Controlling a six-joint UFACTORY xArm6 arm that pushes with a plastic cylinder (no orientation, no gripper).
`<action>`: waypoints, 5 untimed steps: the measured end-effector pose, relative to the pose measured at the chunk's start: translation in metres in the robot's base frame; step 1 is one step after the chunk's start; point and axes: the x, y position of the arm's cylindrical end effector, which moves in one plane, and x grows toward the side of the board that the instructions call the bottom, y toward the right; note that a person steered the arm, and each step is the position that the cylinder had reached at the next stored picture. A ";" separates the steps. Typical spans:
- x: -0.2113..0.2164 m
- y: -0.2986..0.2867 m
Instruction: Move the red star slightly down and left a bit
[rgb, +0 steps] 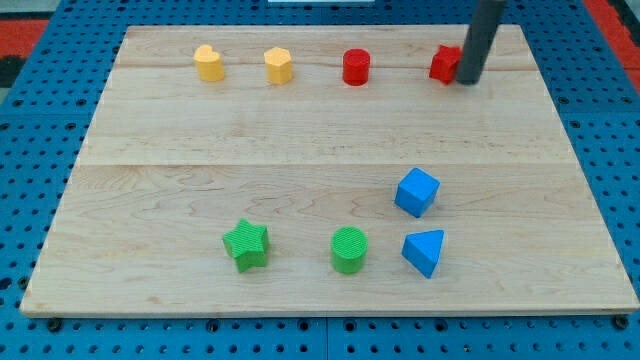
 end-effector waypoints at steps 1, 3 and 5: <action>-0.020 -0.039; -0.075 0.007; -0.048 -0.076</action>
